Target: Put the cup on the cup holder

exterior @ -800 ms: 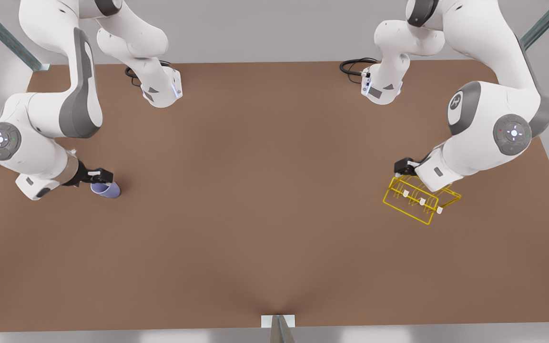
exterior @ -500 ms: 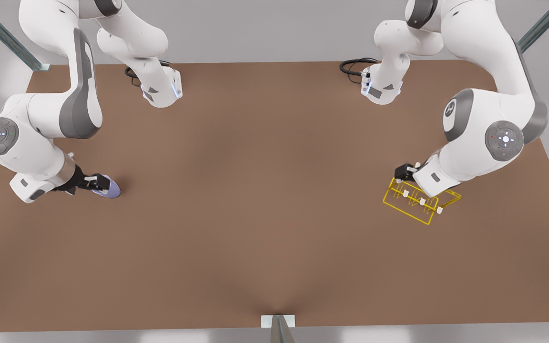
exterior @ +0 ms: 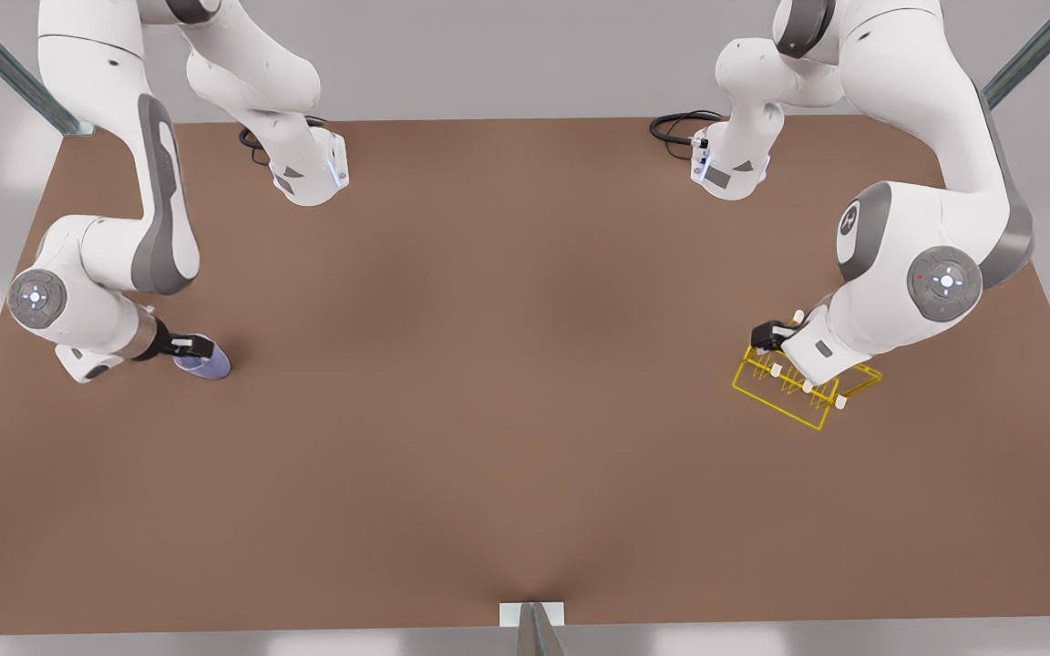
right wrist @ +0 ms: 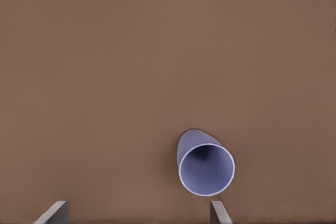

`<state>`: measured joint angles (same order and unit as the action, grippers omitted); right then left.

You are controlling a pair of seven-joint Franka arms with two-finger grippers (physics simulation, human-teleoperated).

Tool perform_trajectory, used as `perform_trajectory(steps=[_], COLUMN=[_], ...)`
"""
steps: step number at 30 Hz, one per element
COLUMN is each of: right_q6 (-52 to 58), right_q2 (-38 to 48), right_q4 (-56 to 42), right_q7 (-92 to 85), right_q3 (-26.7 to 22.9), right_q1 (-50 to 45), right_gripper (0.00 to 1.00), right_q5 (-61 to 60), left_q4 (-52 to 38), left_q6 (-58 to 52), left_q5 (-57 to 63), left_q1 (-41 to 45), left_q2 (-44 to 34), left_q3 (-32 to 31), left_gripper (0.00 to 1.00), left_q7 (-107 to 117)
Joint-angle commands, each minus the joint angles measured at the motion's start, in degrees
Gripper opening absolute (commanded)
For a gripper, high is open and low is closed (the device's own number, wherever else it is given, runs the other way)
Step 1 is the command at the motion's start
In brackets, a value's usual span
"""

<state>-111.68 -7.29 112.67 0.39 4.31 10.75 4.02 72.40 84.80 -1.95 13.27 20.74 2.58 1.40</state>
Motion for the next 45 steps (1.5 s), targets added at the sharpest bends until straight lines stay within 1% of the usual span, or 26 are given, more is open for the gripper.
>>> perform_trajectory(steps=[1,3,6,9,11,13,20,22,23,24,25,27,28,33,37,39,40,41,44,45], right_q6=[-6.9,-7.8,-18.3,-19.8,-24.6,-25.5,-25.7,-25.6,-25.5,-25.5,-25.4,-25.5,-25.5,-25.0,-23.7,-10.9,-9.1,-7.0,-4.4,-4.6], right_q2=[0.6,-0.1,-0.4,-1.5,-3.3,-5.9,-6.8,-7.1,-7.5,-7.7,-8.0,-8.4,-8.7,-8.4,-6.5,-5.8,-5.7,-6.2,-8.4,-10.2], right_q4=[2.5,3.3,9.1,10.4,11.5,12.0,15.2,15.7,15.7,15.7,15.7,15.6,15.4,15.0,14.4,7.0,5.4,3.1,-2.4,-4.5], right_q7=[-2.3,-4.1,-5.8,-5.8,-6.0,-6.0,-5.7,-5.7,-5.7,-5.7,-5.6,-5.5,-5.4,-5.0,-3.3,-0.7,-0.1,3.1,17.8,19.6], right_q3=[0.0,0.0,-0.1,-0.1,-0.1,-0.1,-0.1,-0.1,-0.1,-0.1,-0.1,-0.1,-0.1,-0.1,0.0,0.7,2.1,4.6,14.8,16.5], right_q1=[0.6,1.7,4.1,4.9,5.2,5.4,5.9,5.9,5.9,5.9,5.9,5.9,5.9,5.9,5.5,3.5,2.7,2.6,1.9,1.8], right_gripper=[1.00,1.00,1.00,1.00,1.00,1.00,1.00,0.95,0.73,0.47,0.34,0.24,0.21,0.21,0.21,0.21,0.21,0.21,0.21,0.21], right_q5=[-0.1,-0.1,-0.1,-0.1,0.1,0.2,0.2,0.2,0.2,0.2,0.2,0.2,0.2,0.2,0.2,-0.6,-4.9,-7.4,-18.4,-24.0], left_q4=[0.1,0.2,0.5,1.1,1.6,1.6,1.6,1.6,1.8,2.0,1.9,2.0,2.0,2.0,2.0,2.0,2.0,1.9,1.9,1.9], left_q6=[0.3,0.3,1.0,1.4,1.9,1.9,1.8,1.8,1.8,1.9,1.9,1.9,1.9,1.9,1.8,1.5,1.5,1.4,1.0,0.9], left_q5=[0.8,0.8,0.8,1.0,1.0,1.0,1.2,1.2,1.2,1.2,1.2,1.2,1.2,1.2,1.8,1.8,1.9,1.9,2.5,2.5], left_q1=[0.0,0.0,0.0,0.0,0.0,0.0,0.0,0.0,0.0,0.0,0.0,0.0,0.0,0.0,0.0,0.0,0.0,0.0,-0.2,-0.2], left_q2=[0.0,0.0,0.6,0.8,0.8,1.1,1.0,1.1,1.1,1.1,1.1,1.3,1.6,1.6,1.4,1.1,1.1,1.0,0.7,0.5], left_q3=[0.0,0.0,0.0,0.0,0.0,0.0,0.0,0.1,0.1,0.1,0.1,0.0,0.1,0.1,0.1,0.1,0.1,0.1,0.3,0.3], left_gripper=[1.00,1.00,1.00,1.00,1.00,1.00,1.00,1.00,1.00,1.00,1.00,1.00,1.00,1.00,1.00,1.00,1.00,1.00,1.00,1.00], left_q7=[2.3,2.3,2.3,2.3,2.3,2.3,2.4,2.4,2.4,2.4,2.4,2.5,2.5,2.4,2.5,2.5,2.5,2.4,2.5,2.5])
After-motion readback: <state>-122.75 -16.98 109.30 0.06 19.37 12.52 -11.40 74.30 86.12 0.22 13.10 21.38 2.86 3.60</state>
